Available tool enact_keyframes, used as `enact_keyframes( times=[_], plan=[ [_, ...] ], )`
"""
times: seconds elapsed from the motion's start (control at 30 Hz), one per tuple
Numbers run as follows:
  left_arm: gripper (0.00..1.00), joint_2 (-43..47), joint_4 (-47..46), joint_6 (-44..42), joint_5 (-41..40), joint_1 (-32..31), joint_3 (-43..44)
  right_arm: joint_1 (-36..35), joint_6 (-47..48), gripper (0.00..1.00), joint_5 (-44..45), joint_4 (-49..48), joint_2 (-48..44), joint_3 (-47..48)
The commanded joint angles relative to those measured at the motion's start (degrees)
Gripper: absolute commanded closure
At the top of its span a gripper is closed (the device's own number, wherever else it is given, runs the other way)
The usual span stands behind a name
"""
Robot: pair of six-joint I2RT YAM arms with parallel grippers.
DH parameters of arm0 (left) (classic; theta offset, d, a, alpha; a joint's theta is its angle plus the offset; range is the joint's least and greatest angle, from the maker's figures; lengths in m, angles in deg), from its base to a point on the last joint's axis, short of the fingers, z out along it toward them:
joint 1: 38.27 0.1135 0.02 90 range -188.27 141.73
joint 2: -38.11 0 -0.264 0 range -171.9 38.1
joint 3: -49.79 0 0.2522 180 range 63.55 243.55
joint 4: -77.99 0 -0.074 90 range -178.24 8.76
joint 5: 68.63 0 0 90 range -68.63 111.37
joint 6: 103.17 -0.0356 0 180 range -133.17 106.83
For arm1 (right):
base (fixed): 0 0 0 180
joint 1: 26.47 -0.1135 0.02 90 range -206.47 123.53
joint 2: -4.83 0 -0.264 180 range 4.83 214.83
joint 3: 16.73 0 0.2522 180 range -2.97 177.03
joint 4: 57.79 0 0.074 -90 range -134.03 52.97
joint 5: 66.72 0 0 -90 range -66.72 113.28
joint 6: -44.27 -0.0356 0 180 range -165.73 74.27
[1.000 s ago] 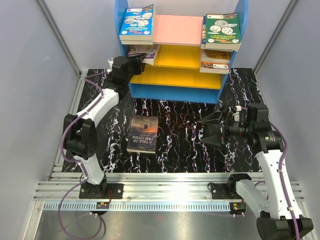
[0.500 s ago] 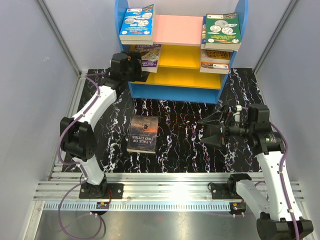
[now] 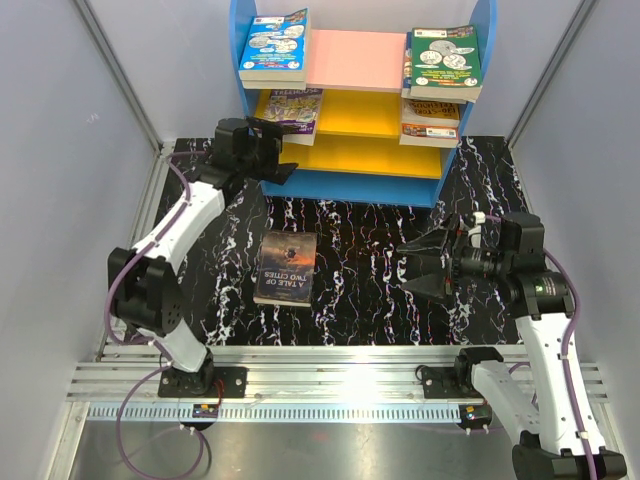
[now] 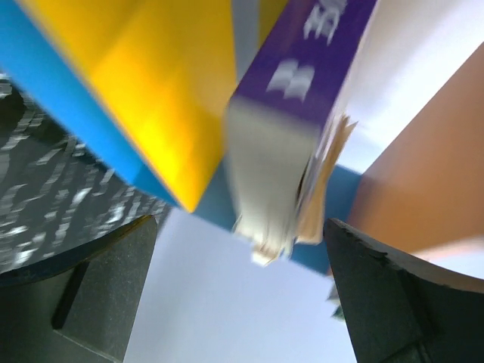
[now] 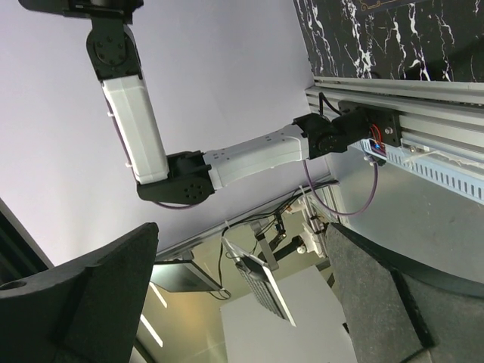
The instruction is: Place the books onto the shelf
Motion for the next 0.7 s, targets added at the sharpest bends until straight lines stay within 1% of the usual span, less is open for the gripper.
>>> enact_keyframes(
  times=[0.0,0.13,0.27,0.3,0.37,0.4,0.43,0.47,0.5,0.53,0.57,0.63,0.67],
  plan=[
    [0.01,8.76,-2.09,-10.59,2.45,1.41,-3.53,0.24,3.75,0.00,-2.14,1.77,-0.29,0.86],
    [0.01,15.00,1.96,-19.40,2.81,2.12,-7.66,0.32,10.60,0.00,-0.39,7.31,1.47,1.56],
    [0.01,22.98,1.87,-26.69,2.64,2.64,-11.96,0.23,13.50,0.00,1.02,7.32,2.26,1.04],
    [0.01,24.31,4.23,-30.98,1.77,2.65,-12.93,0.24,13.95,0.00,1.46,7.23,2.61,0.60],
    [0.01,26.69,9.41,-35.74,0.18,2.82,-14.16,0.23,17.18,0.00,3.56,7.84,3.40,-0.80],
    [0.01,28.79,14.66,-40.55,-1.21,2.91,-15.04,0.24,18.42,0.00,4.44,8.28,4.54,-1.51],
    [0.01,29.59,17.14,-42.77,-1.66,3.00,-17.74,0.24,19.48,0.00,5.58,8.37,5.33,-2.38],
    [0.01,30.38,19.34,-44.54,-1.93,3.26,-19.34,0.15,20.79,0.00,5.68,7.85,6.04,-4.57],
    [0.01,31.43,22.85,-47.51,-0.71,3.78,-23.44,0.23,21.07,0.00,5.59,7.24,7.52,-5.63],
    [0.01,31.88,23.49,-48.85,0.08,3.79,-23.48,0.24,21.16,0.00,5.68,6.19,8.06,-6.69],
    [0.01,32.49,23.50,-50.08,0.52,3.87,-28.01,0.15,20.38,0.00,6.03,3.65,8.67,-8.35],
    [0.01,32.85,24.28,-52.37,0.97,4.05,-32.95,-0.11,18.97,0.00,6.82,0.48,10.34,-10.38],
    [0.01,32.50,25.33,-53.25,0.71,4.05,-33.85,-0.81,16.87,0.00,7.00,-3.54,11.22,-10.91]
  ],
)
